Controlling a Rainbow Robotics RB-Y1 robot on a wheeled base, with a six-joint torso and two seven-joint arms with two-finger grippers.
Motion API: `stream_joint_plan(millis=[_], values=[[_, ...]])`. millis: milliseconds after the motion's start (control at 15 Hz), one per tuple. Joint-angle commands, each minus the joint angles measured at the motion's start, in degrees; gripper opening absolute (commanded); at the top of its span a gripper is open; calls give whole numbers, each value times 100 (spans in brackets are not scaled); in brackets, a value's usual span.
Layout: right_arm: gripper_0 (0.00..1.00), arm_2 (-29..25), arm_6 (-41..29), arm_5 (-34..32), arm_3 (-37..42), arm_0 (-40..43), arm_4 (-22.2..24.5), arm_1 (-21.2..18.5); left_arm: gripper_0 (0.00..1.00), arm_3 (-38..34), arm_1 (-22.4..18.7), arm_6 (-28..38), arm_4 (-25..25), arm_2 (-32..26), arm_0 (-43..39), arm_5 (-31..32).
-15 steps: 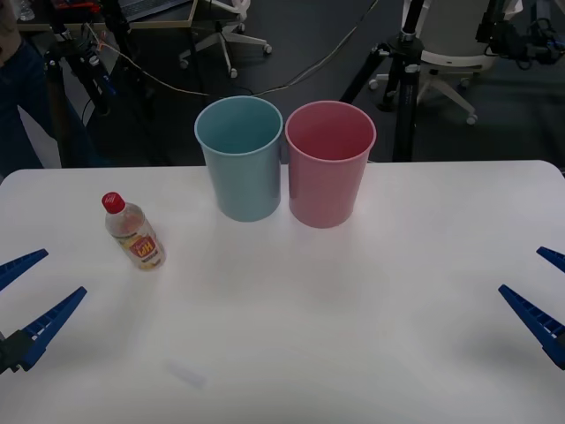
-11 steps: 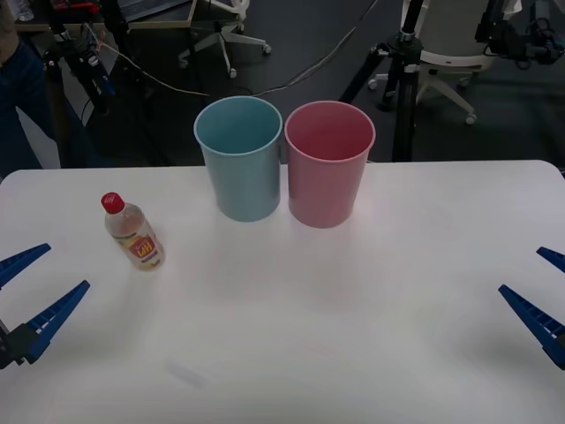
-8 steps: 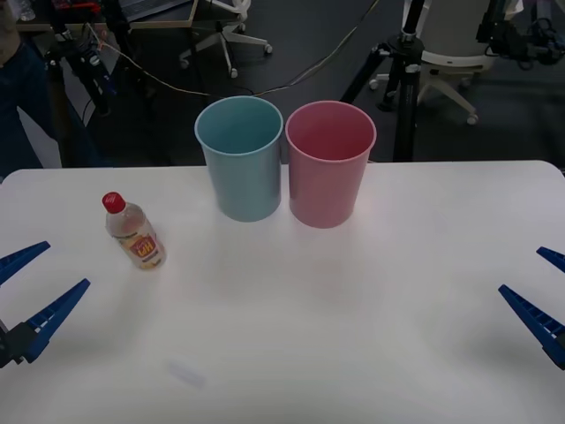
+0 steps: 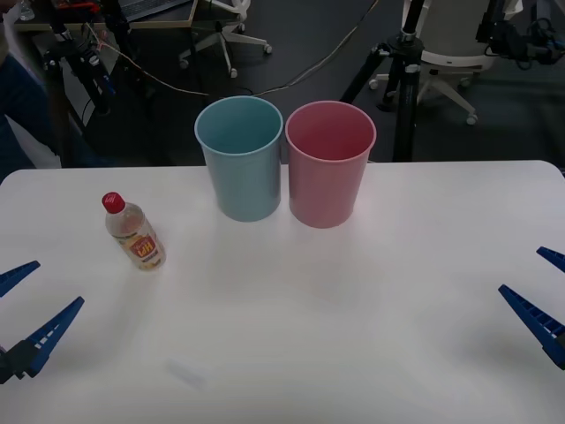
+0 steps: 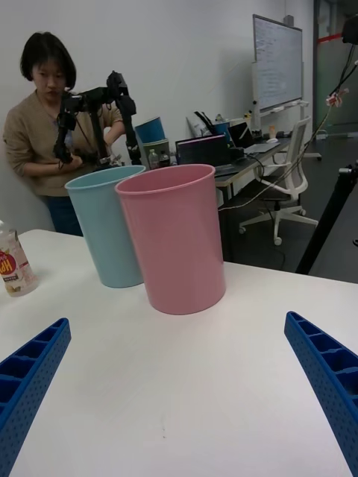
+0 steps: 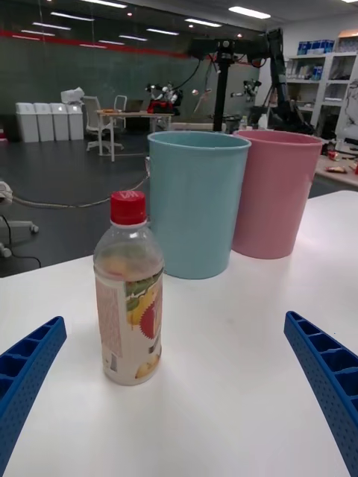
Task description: Grasp the object on the table and drop it into the matching bin: aluminum can to the light blue bin, PET bottle to the pink bin.
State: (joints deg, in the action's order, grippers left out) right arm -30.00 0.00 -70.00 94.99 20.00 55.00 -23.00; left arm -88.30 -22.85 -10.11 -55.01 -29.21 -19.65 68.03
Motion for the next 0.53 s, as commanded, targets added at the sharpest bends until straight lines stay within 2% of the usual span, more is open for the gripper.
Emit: stream_joint_plan(millis=[67, 533], values=[[100, 0, 0, 0, 1, 0, 0, 0, 100, 305, 0, -131, -168, 99, 146, -27], [100, 0, 0, 0, 1, 0, 0, 0, 100, 1992, 0, -1045, -159, 565, 1244, -9]])
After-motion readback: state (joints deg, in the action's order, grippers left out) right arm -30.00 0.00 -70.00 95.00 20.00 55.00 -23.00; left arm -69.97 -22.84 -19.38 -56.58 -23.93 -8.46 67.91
